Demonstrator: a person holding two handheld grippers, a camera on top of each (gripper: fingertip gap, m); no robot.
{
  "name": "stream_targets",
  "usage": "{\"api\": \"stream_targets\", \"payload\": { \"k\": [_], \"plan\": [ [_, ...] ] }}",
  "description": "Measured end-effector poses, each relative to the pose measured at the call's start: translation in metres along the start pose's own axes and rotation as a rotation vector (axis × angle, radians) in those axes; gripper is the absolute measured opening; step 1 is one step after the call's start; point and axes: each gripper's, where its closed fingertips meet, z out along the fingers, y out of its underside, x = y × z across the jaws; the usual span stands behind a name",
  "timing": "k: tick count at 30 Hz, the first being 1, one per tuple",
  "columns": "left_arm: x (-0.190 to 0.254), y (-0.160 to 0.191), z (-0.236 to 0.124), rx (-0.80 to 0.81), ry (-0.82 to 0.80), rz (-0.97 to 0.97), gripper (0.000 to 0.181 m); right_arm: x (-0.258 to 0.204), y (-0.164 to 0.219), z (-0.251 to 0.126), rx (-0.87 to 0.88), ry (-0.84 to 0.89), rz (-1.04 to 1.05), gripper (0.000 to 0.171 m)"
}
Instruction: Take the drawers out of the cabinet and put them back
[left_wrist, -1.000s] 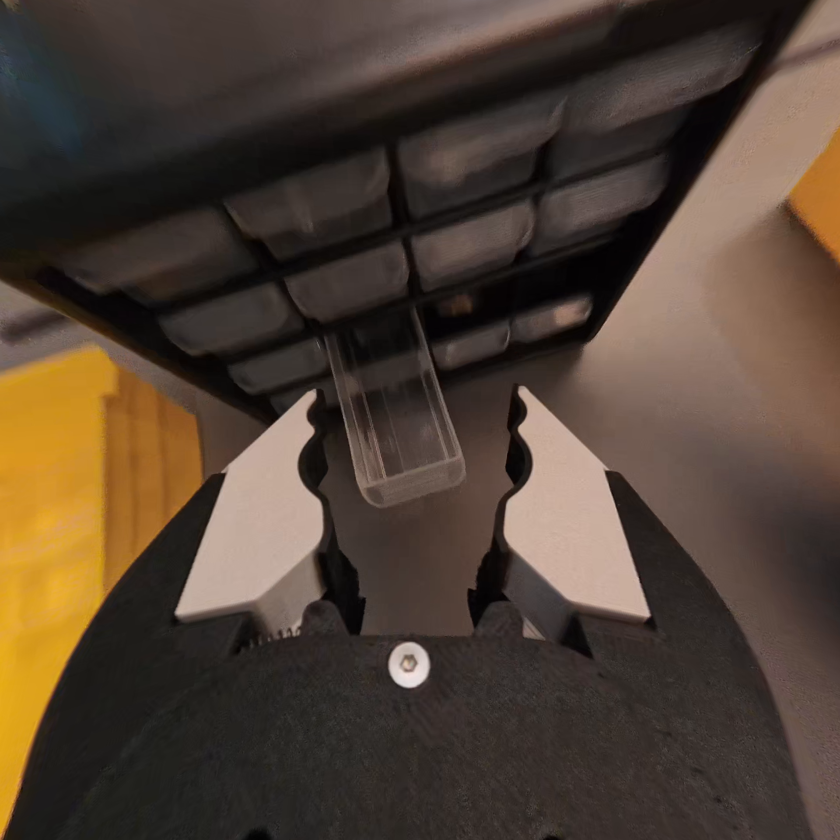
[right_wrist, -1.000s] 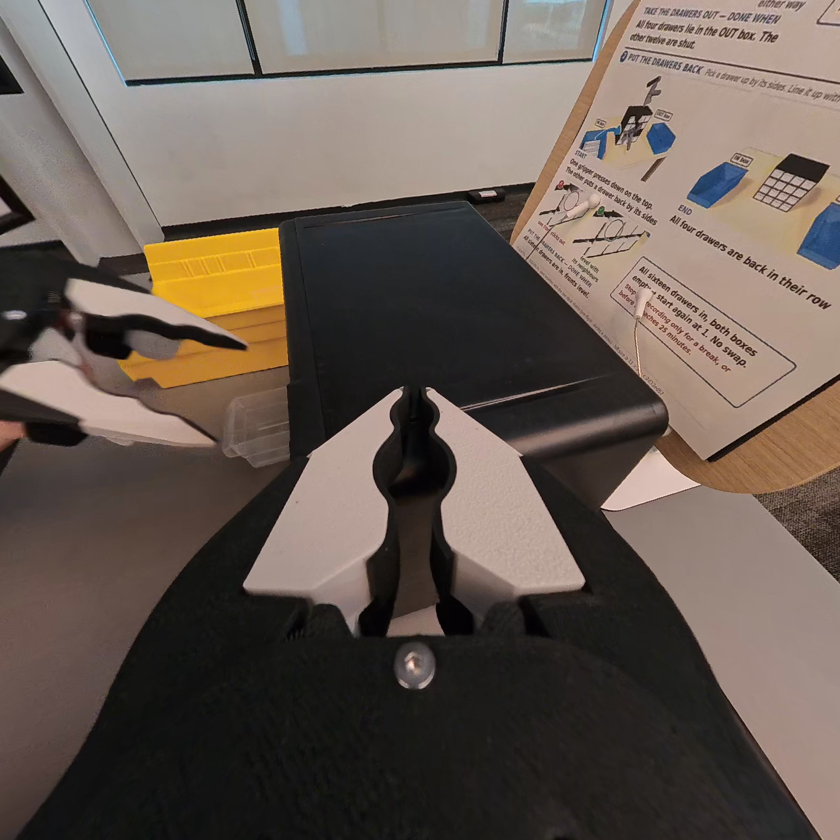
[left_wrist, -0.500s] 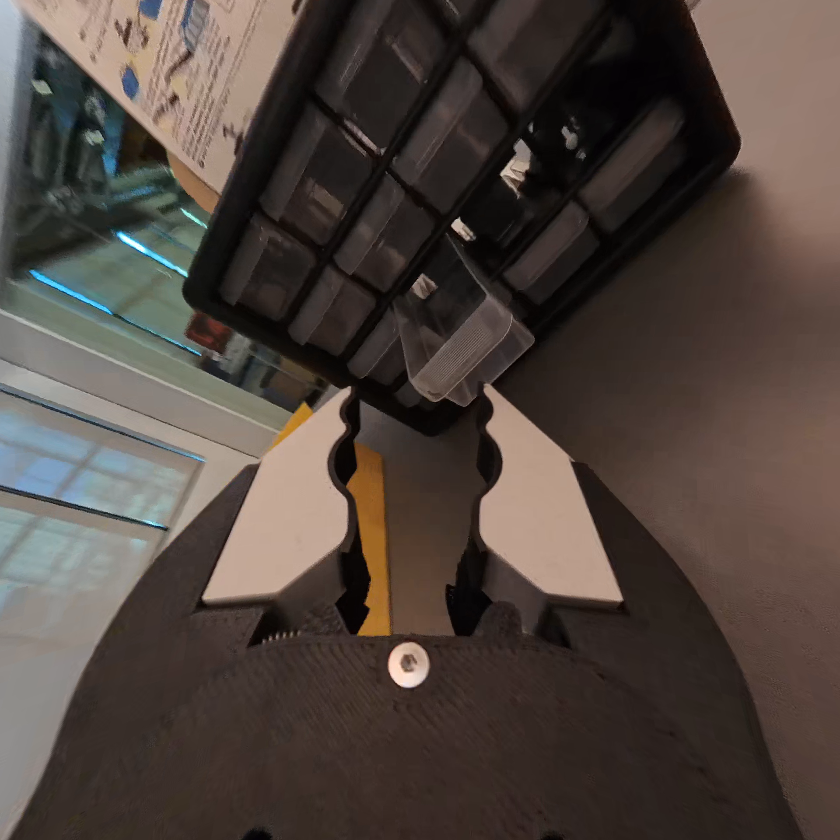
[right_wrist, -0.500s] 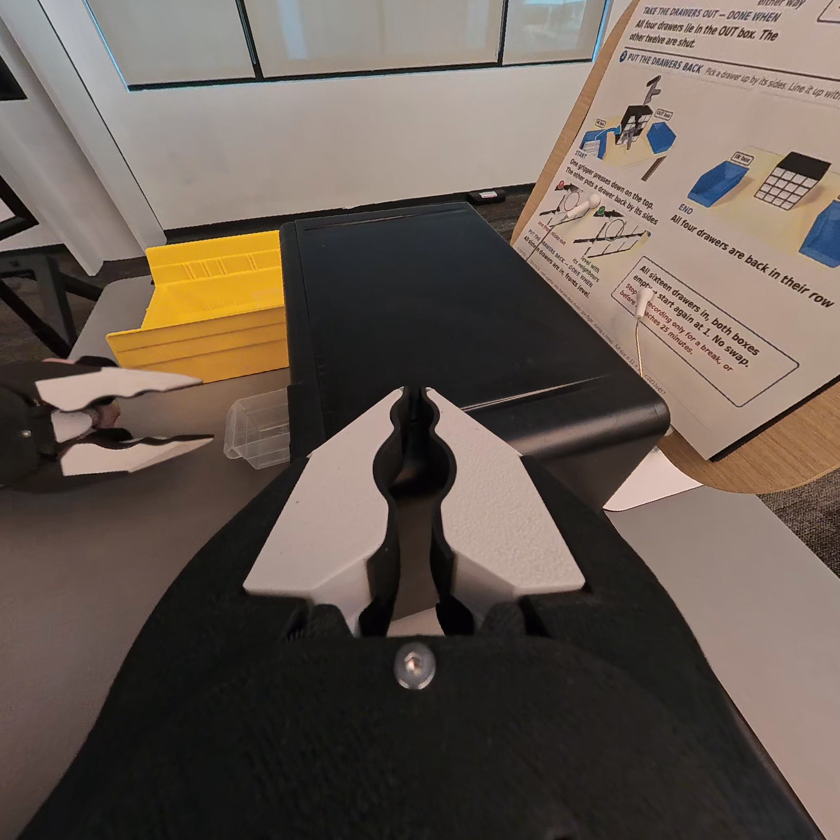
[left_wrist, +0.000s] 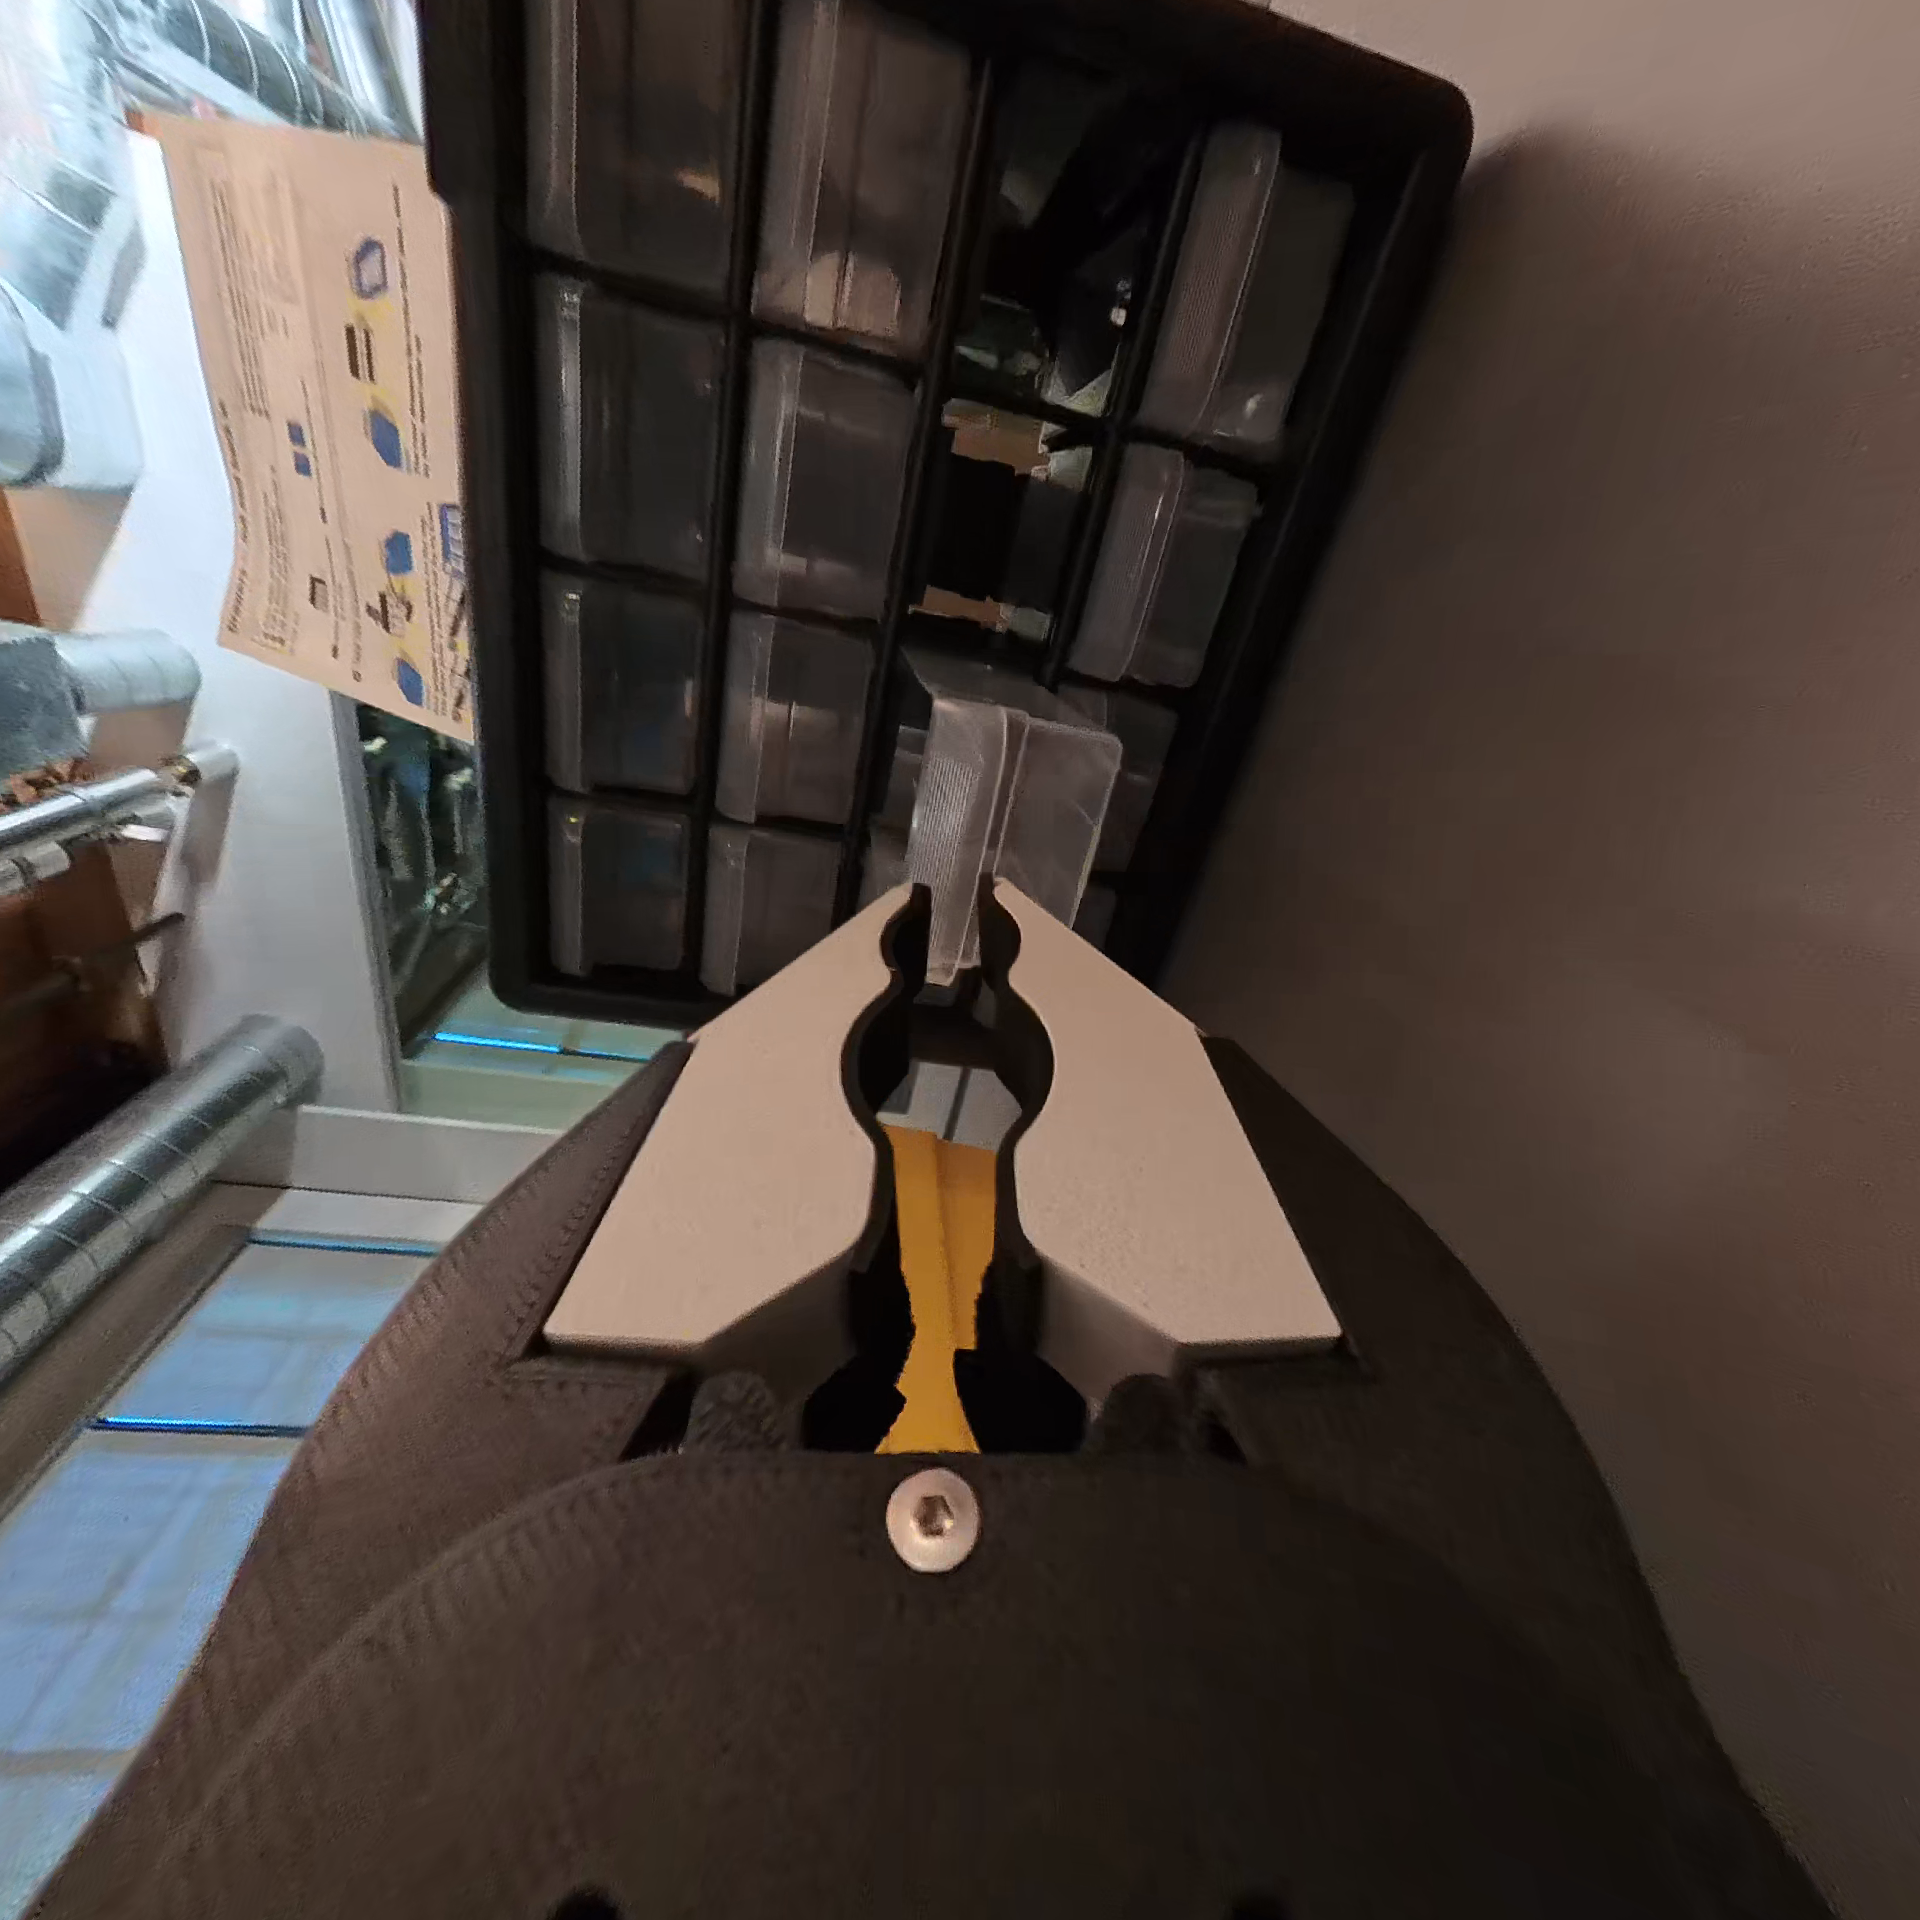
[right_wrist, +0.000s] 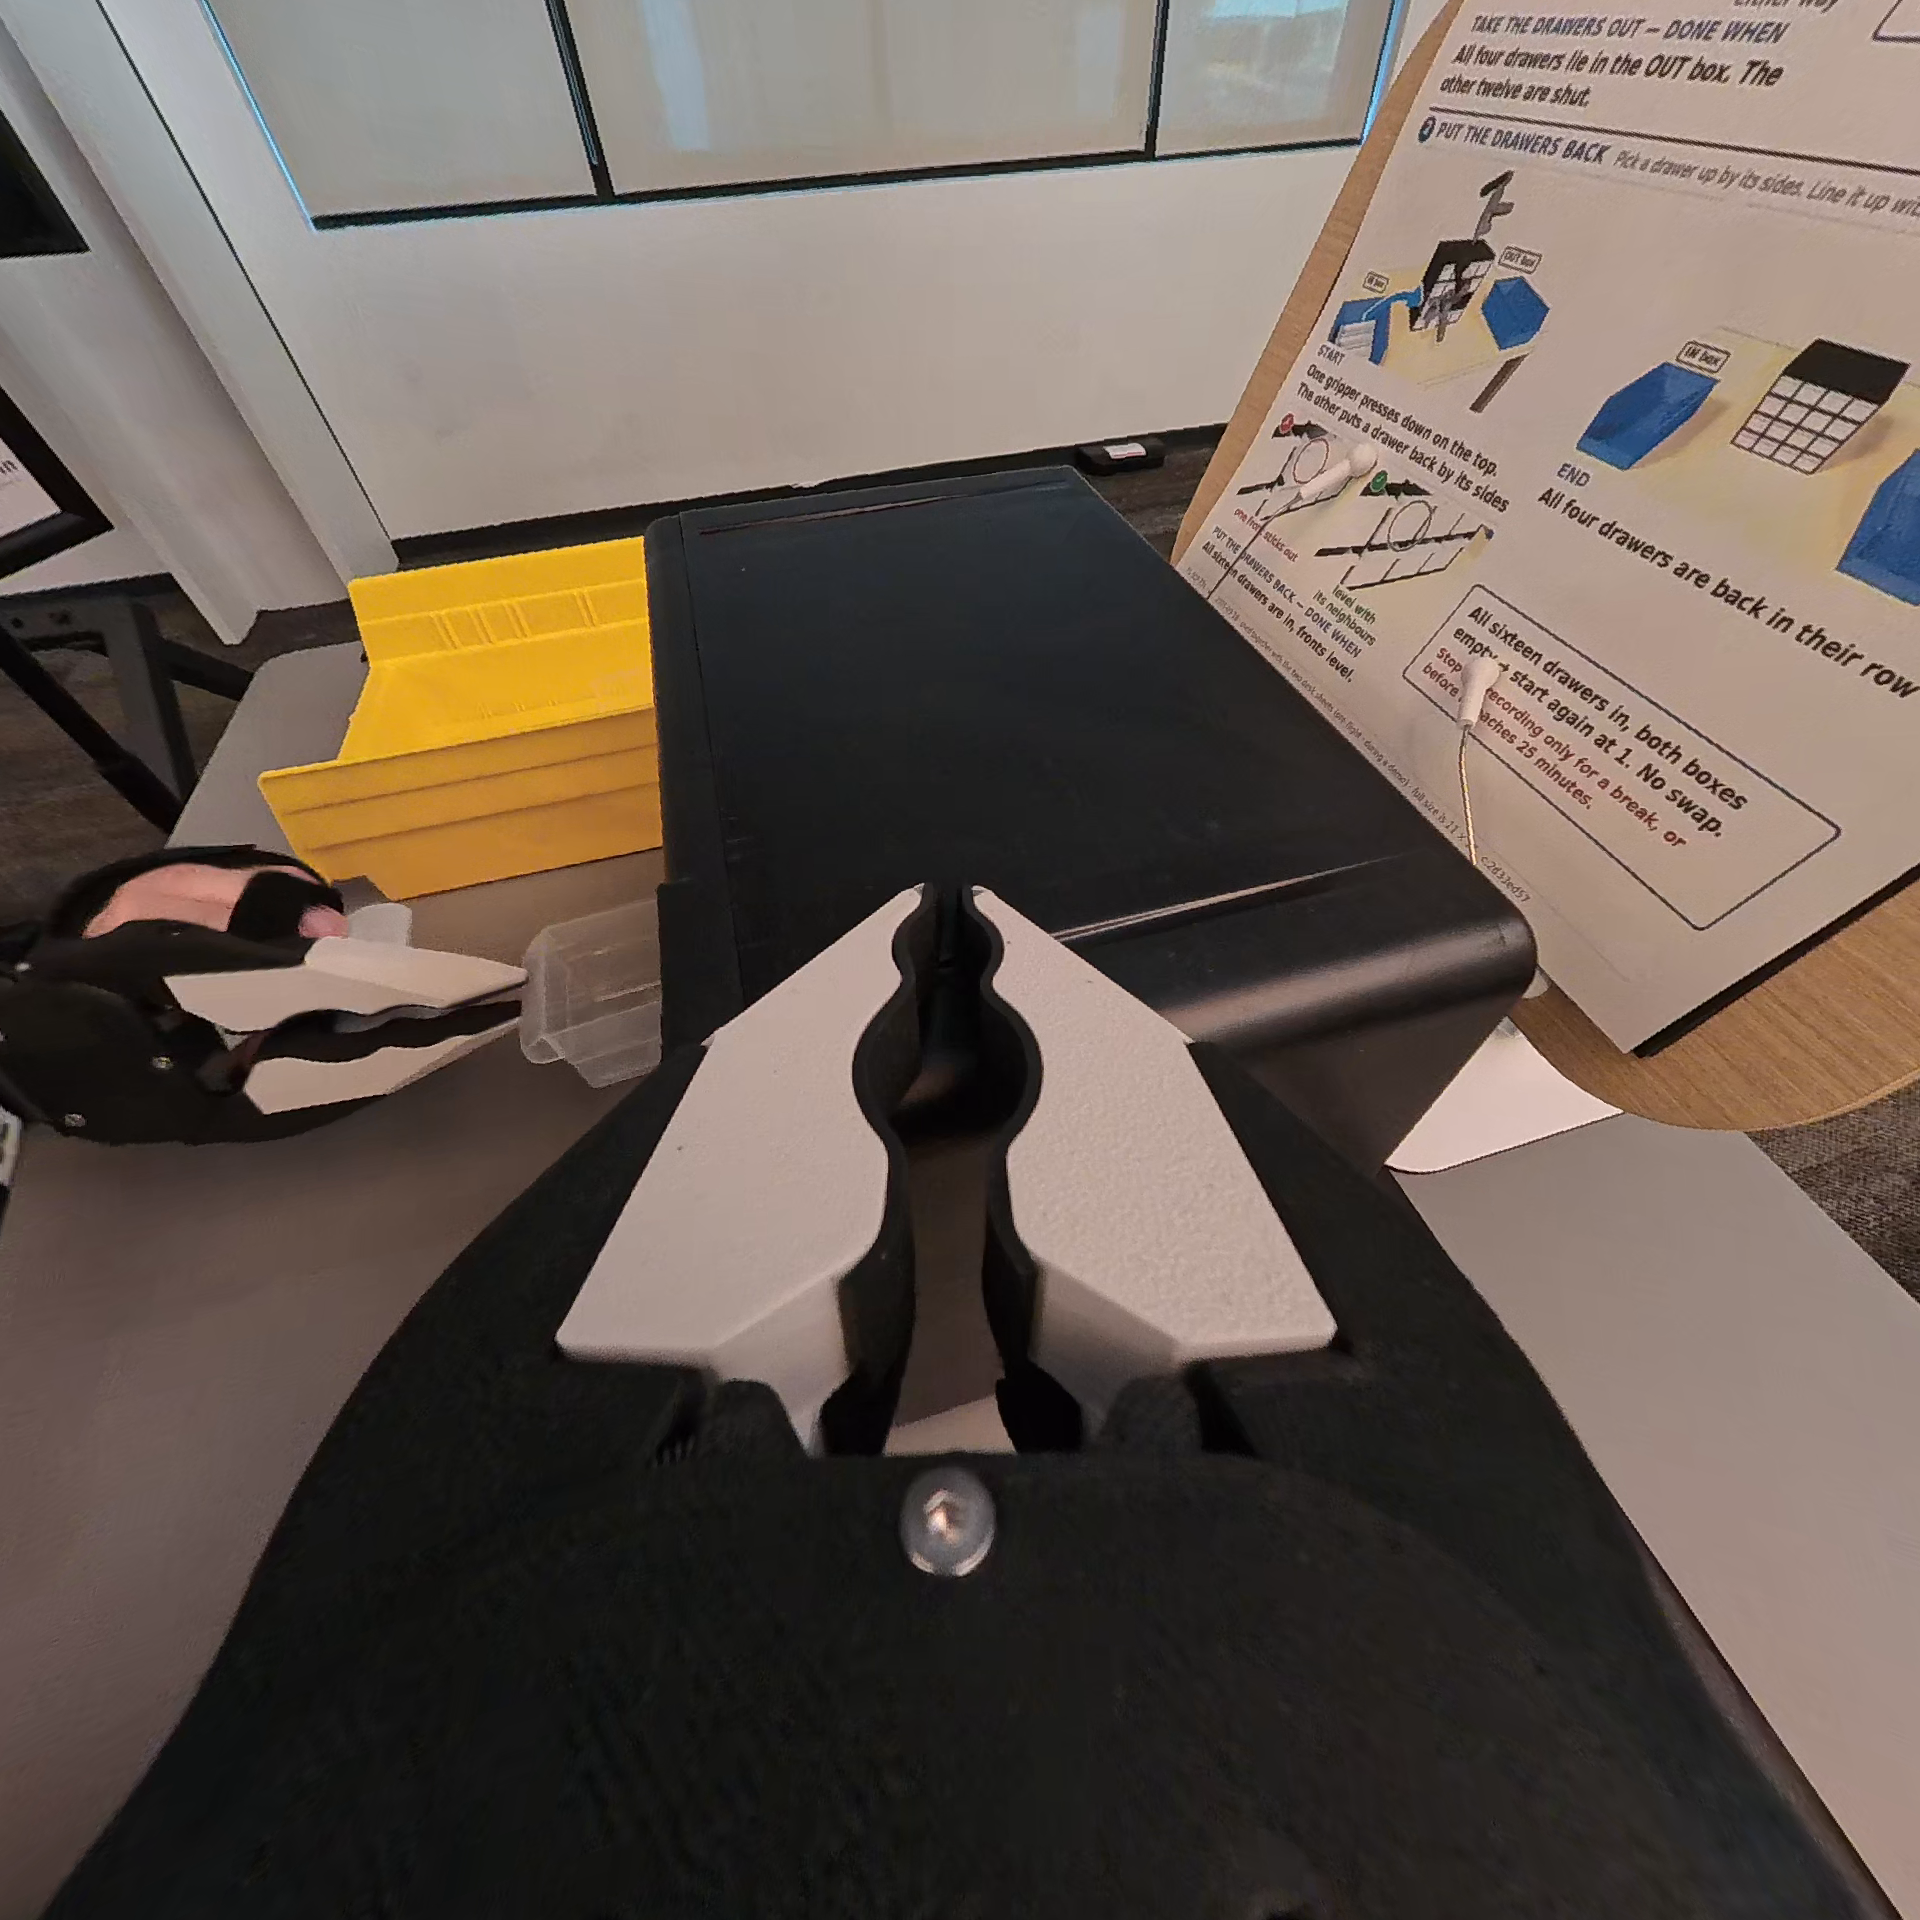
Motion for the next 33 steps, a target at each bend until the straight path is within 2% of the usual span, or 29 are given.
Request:
{"api": "stream_targets", "payload": {
  "k": [9, 17, 22, 31, 32, 33],
  "plan": [
    [-0.003, 0.010, 0.019, -0.036, 0.029, -0.003, 0.007, 0.000, 0.000, 0.000, 0.002, -0.002, 0.003, 0.002],
    [-0.009, 0.007, 0.056, -0.039, 0.039, -0.001, 0.007, 0.000, 0.000, 0.000, 0.004, -0.005, 0.005, 0.002],
    [-0.010, 0.009, 0.075, -0.054, 0.067, -0.091, 0.008, 0.000, 0.000, 0.000, 0.008, -0.009, 0.010, 0.001],
    [-0.011, 0.011, 0.085, -0.054, 0.070, -0.147, 0.009, 0.001, 0.000, 0.000, 0.009, -0.009, 0.015, 0.001],
    [-0.011, 0.011, 0.083, -0.049, 0.074, -0.181, 0.010, 0.001, 0.000, 0.000, 0.009, -0.009, 0.015, 0.001],
    [-0.012, 0.010, 0.080, -0.039, 0.079, -0.222, 0.022, 0.001, 0.000, 0.000, 0.010, -0.010, 0.016, 0.001]
  ]
}}
